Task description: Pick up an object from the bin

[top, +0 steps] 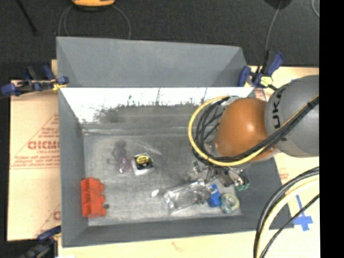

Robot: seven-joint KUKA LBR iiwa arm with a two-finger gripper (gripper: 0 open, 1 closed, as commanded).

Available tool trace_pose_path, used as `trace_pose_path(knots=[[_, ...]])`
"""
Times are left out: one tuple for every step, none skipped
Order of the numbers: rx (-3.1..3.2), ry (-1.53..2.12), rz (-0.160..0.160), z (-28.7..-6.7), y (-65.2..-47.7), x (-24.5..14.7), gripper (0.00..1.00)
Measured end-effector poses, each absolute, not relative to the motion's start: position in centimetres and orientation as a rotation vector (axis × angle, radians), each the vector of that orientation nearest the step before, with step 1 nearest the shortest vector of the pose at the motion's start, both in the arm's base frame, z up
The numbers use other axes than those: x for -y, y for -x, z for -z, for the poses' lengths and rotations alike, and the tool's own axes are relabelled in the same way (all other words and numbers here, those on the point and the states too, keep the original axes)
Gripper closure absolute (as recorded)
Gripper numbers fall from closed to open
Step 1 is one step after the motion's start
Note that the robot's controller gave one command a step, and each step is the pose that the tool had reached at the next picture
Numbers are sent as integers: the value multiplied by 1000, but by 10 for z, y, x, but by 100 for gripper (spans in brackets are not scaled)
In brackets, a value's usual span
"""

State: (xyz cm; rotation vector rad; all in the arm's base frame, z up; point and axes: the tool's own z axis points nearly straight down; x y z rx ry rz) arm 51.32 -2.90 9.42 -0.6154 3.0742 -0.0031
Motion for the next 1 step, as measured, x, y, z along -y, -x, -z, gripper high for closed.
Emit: trace_pose_path(knots=[[-2824,1363,5,-208,-527,52,100]])
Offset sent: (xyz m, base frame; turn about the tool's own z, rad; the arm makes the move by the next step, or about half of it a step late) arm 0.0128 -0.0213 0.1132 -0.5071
